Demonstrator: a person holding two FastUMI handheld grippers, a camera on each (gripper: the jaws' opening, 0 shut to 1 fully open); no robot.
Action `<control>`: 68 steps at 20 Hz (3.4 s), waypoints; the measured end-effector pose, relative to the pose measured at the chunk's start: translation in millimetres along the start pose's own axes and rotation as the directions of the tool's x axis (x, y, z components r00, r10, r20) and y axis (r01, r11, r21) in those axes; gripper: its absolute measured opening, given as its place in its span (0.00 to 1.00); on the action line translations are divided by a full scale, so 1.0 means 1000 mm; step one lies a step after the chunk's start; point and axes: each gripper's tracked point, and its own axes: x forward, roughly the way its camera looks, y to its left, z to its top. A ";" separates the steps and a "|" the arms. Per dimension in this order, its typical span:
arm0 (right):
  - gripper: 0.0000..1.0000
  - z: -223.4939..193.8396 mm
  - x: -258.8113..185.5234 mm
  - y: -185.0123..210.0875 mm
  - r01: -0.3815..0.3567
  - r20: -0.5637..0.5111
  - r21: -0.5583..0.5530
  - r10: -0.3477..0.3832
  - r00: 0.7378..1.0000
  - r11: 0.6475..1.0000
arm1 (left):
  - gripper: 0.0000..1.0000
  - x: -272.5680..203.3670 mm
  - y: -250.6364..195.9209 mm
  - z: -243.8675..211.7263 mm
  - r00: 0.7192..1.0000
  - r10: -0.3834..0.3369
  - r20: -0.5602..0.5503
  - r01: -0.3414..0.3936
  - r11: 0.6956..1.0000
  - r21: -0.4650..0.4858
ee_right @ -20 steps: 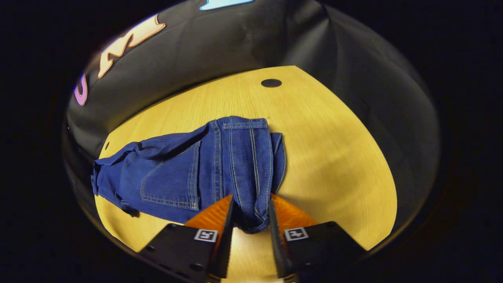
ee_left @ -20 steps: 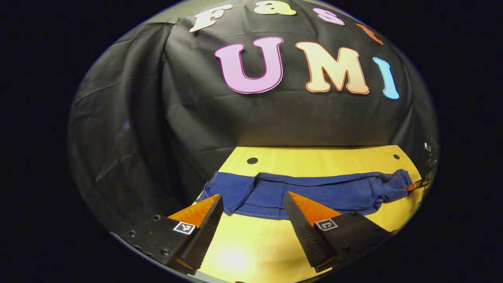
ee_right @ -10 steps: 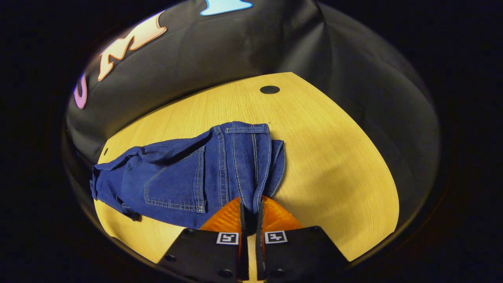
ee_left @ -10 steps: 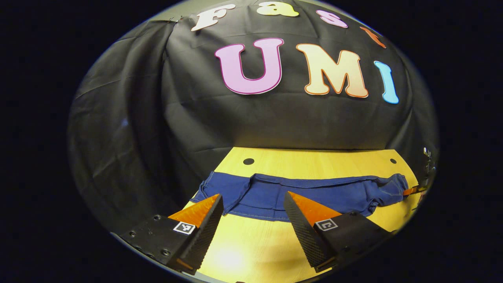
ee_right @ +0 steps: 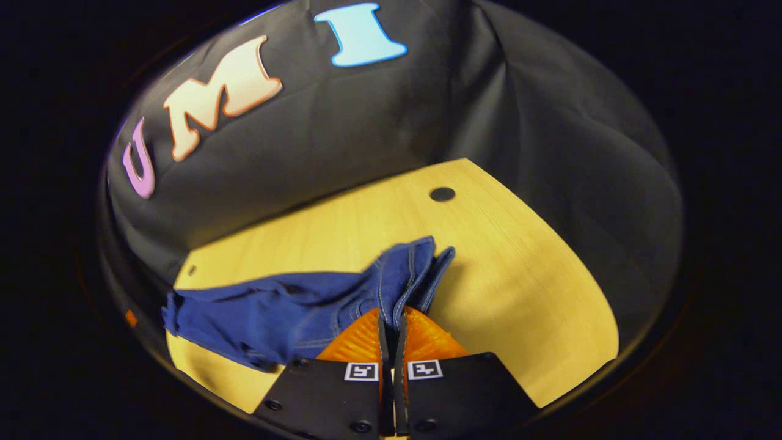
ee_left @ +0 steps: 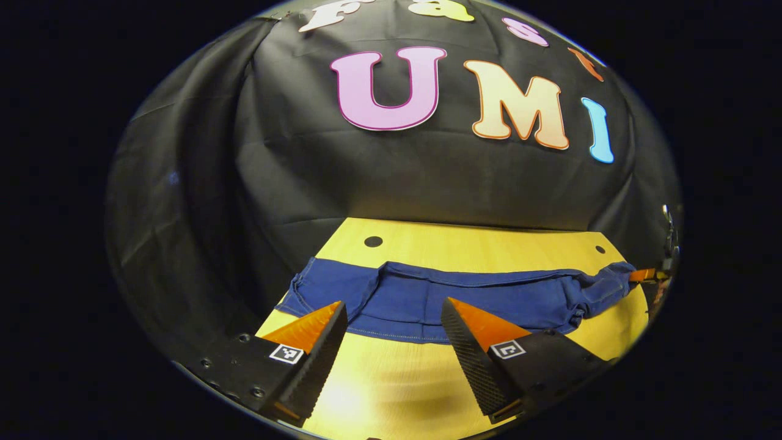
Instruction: Grasp the waist and the cuffs of the jeans and fold them to make the two legs overlap; first hold the waist and fold one-third of the jeans toward the cuffs, then hold the cuffs and fold the remaining one-third in the same direction to finish folding.
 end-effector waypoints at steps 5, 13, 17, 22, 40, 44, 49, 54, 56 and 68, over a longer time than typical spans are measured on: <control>0.03 0.033 -0.028 0.102 -0.140 0.096 -0.022 0.142 0.985 0.990 | 0.95 0.025 0.015 -0.006 0.997 -0.069 -0.027 0.069 0.998 -0.007; 0.03 0.042 -0.040 0.279 -0.341 0.178 -0.147 0.364 0.914 0.929 | 0.93 0.056 0.049 -0.005 0.991 -0.132 -0.033 0.133 0.991 0.002; 0.02 -0.004 -0.036 0.365 -0.475 0.106 -0.149 0.492 0.864 0.867 | 0.94 0.064 0.065 -0.005 0.988 -0.150 -0.020 0.150 0.988 -0.024; 0.03 -0.127 0.002 0.442 -0.541 -0.141 -0.213 0.522 0.841 0.814 | 0.94 0.078 0.096 -0.013 0.991 -0.136 -0.020 0.134 0.989 -0.060; 0.06 -0.208 0.041 0.422 -0.390 -0.295 -0.405 0.285 0.912 0.827 | 0.94 0.181 0.190 -0.110 0.970 -0.137 -0.200 0.096 0.975 -0.202; 0.23 -0.215 0.023 0.437 -0.475 -0.361 -0.303 0.362 0.859 0.826 | 0.96 0.183 0.193 -0.116 0.968 -0.106 -0.225 0.067 0.982 -0.177; 0.92 -0.184 -0.014 0.446 -0.516 -0.347 -0.139 0.446 0.825 0.845 | 0.95 0.183 0.196 -0.123 0.968 -0.077 -0.240 0.046 0.990 -0.133; 0.98 -0.148 -0.034 0.393 -0.407 -0.284 -0.135 0.359 0.889 0.903 | 0.85 0.182 0.197 -0.121 0.968 -0.108 -0.228 0.085 0.990 -0.110; 0.98 -0.145 -0.043 0.373 -0.367 -0.279 -0.125 0.323 0.905 0.922 | 0.79 0.180 0.199 -0.124 0.965 -0.142 -0.221 0.118 0.986 -0.118; 0.98 -0.133 -0.074 0.326 -0.269 -0.221 -0.001 0.263 0.939 0.963 | 0.00 0.173 0.206 -0.126 0.975 -0.156 -0.157 0.120 0.968 -0.219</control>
